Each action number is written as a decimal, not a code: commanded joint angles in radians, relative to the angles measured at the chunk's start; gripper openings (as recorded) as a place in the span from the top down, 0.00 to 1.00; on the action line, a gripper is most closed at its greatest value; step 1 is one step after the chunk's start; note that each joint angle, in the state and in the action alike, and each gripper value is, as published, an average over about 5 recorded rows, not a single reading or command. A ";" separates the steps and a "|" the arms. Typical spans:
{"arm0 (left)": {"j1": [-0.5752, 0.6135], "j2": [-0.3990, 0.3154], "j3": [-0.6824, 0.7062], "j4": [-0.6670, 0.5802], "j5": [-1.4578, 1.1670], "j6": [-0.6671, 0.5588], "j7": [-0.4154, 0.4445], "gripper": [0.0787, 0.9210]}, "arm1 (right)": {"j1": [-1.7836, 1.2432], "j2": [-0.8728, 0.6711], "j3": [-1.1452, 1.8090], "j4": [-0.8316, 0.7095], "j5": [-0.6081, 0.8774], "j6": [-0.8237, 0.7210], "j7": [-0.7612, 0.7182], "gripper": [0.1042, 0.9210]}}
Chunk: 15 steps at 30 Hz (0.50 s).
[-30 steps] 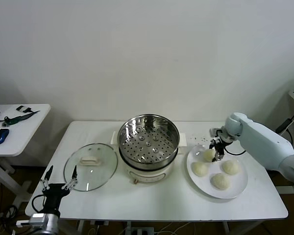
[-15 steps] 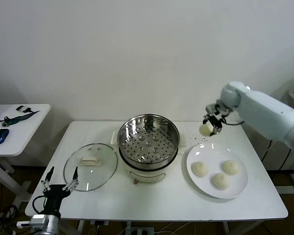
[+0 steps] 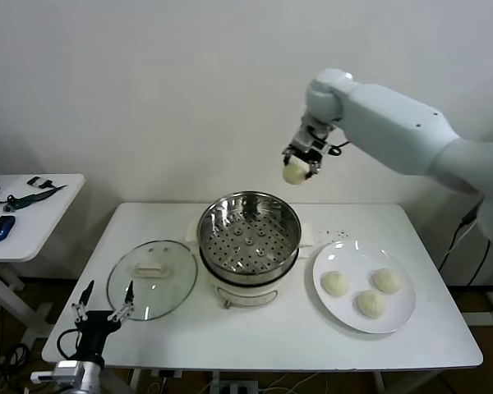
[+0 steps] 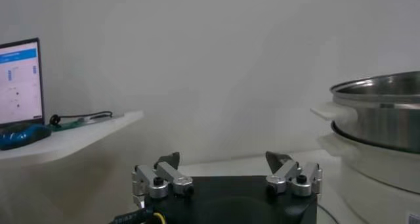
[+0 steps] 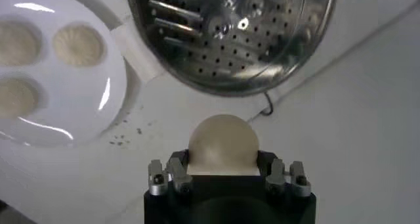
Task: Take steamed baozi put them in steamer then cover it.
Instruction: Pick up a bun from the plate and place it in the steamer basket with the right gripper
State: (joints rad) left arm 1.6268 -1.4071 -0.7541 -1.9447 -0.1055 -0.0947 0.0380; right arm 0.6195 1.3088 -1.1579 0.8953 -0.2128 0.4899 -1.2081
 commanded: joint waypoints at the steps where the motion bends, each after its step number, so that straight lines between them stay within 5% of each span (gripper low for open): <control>1: -0.001 0.000 0.001 -0.002 0.001 0.002 0.000 0.12 | -0.035 0.137 0.014 0.016 -0.123 0.107 -0.002 0.30; 15: 0.004 0.001 0.000 0.005 0.000 0.002 0.000 0.12 | -0.241 0.166 0.062 -0.007 -0.402 0.155 0.062 0.30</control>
State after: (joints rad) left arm 1.6309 -1.4064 -0.7542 -1.9403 -0.1054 -0.0922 0.0380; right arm 0.4490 1.4413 -1.1108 0.8816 -0.4893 0.6123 -1.1571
